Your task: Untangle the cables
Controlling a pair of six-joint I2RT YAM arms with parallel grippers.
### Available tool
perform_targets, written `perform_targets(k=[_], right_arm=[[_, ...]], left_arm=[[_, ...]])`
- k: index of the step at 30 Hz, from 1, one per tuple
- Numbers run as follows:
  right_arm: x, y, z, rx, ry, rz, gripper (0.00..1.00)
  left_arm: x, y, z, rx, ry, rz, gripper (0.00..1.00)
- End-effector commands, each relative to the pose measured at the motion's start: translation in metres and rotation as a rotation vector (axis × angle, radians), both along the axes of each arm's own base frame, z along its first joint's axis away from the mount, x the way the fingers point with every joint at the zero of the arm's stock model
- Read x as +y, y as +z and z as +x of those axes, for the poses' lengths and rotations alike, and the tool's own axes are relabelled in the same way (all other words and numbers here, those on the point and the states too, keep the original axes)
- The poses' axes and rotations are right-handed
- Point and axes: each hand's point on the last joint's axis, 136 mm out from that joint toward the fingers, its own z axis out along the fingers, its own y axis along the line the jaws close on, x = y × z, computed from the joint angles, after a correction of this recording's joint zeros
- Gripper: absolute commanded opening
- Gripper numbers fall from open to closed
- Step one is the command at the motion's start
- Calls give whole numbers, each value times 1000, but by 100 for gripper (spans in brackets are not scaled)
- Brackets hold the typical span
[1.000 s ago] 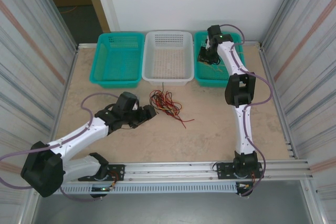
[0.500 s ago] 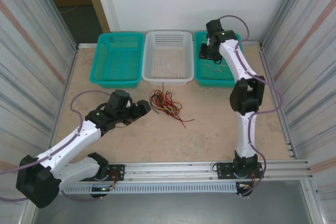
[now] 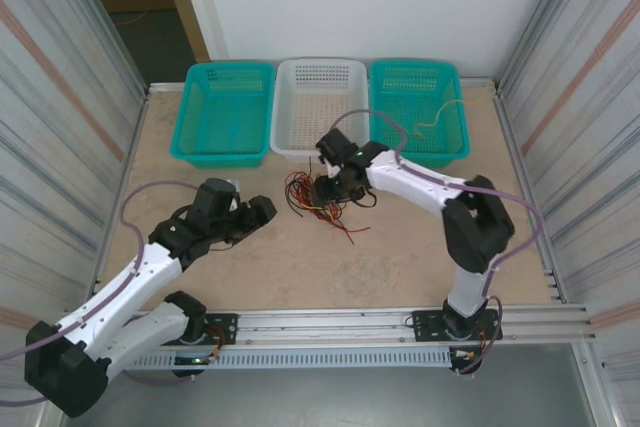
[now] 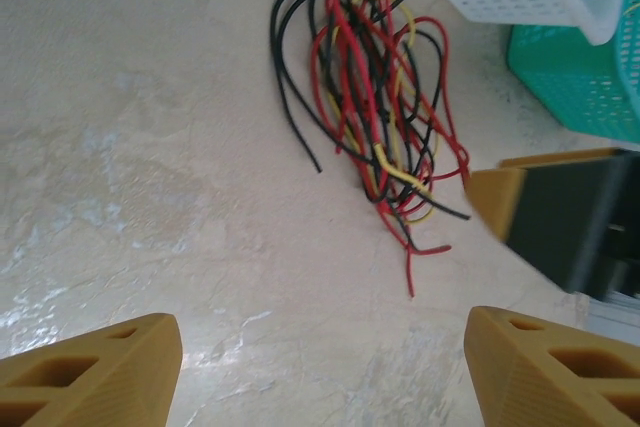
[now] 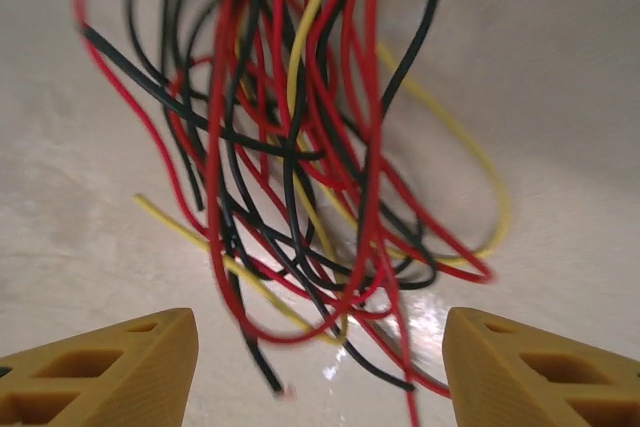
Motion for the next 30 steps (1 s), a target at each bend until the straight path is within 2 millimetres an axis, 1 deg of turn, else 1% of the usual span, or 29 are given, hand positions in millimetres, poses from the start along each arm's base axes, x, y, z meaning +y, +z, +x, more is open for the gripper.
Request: perform_targets(k=[1,4,7,9,12,14,16,18,20,24,27,30], right_arm=[[21,0,6,-11,1,33,61],[26,-11,6,-14,32,-29,57],[26,-14,5,-28,59,-114,50],[27,-10,3,-47,76,-151,49],[27,5,-2,-89,93,-183,51],[24,16,-3,-123,92,-200,54],[21,23,-1,-142,90,-209,57],[20,22,1,-144,99,-217,57],[22,19,3,-137,112,-237,54],[27,20,13,-152,118,-249,46],[35,25,15,-161,123,-216,45],[40,20,16,-149,131,-210,45]], left_arm=[[6,-7,-10,28,17,-10,75],[10,-10,-16,31,21,-13,74],[11,-13,-19,36,20,-20,74],[11,-16,-21,40,20,-22,73],[11,-17,-21,41,18,-24,73],[10,-16,-20,39,17,-25,73],[9,-14,-19,35,12,-27,73],[8,-12,-18,31,7,-27,73],[6,-9,-17,27,3,-30,72],[6,-4,-17,21,-3,-30,72],[8,-1,-18,14,0,-25,72],[10,1,-19,7,2,-20,72]])
